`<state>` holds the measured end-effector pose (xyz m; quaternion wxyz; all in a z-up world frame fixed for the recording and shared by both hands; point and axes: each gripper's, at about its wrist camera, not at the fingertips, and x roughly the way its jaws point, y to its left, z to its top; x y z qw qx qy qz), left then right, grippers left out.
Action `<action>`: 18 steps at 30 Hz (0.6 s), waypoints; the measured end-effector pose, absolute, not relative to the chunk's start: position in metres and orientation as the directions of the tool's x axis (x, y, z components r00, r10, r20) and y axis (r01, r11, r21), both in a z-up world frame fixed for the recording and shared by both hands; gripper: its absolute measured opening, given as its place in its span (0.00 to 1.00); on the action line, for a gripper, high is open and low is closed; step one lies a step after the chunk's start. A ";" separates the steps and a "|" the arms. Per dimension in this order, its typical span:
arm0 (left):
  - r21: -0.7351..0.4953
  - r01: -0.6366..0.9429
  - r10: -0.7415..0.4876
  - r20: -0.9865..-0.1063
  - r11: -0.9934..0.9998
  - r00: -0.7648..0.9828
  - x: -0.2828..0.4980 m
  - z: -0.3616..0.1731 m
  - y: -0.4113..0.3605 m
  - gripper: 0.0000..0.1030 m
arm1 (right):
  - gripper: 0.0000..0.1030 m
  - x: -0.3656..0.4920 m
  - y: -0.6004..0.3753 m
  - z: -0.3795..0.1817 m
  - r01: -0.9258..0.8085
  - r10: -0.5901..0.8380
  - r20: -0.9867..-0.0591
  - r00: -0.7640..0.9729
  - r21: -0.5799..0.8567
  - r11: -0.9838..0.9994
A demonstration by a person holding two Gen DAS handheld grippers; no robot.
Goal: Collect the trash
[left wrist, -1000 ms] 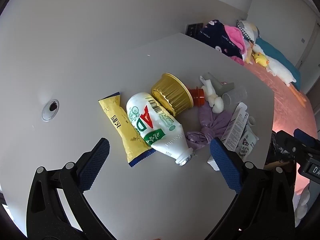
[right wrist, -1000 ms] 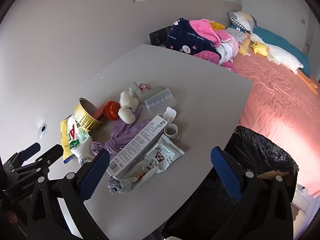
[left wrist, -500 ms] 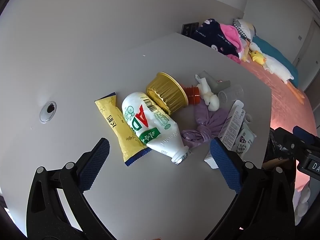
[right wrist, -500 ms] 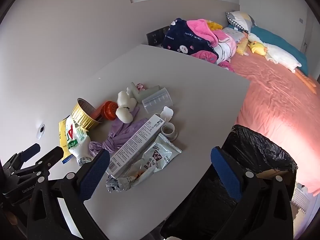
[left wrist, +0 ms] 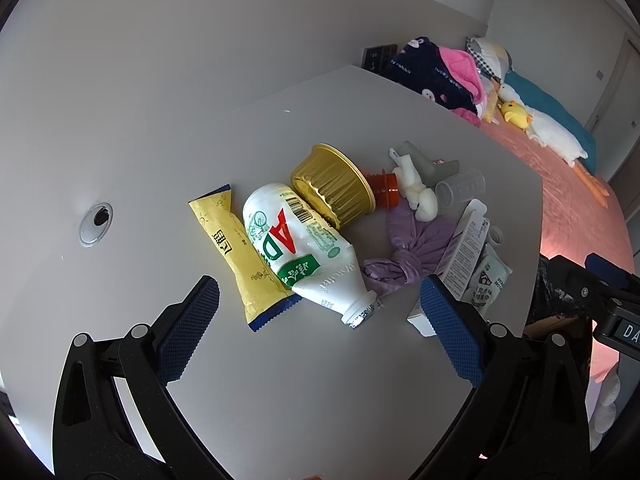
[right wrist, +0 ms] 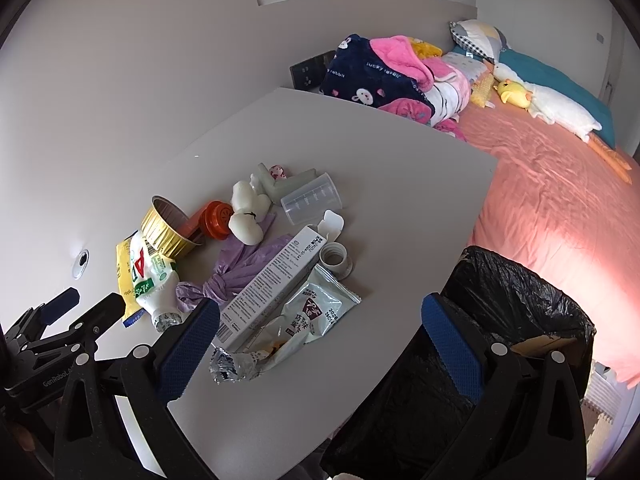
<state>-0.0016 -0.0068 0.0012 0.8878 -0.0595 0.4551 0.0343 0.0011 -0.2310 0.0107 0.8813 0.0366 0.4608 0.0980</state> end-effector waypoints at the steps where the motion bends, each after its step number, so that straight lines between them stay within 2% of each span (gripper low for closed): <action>1: -0.074 -0.116 0.008 -0.812 0.990 0.583 -0.002 0.001 -0.007 0.94 | 0.97 0.001 -0.232 0.011 -0.139 0.207 -0.805 0.556 0.155 0.978; 18: -0.068 -0.107 0.007 -0.811 0.992 0.585 -0.002 0.002 -0.010 0.94 | 0.97 0.004 -0.229 0.010 -0.135 0.205 -0.810 0.550 0.155 0.979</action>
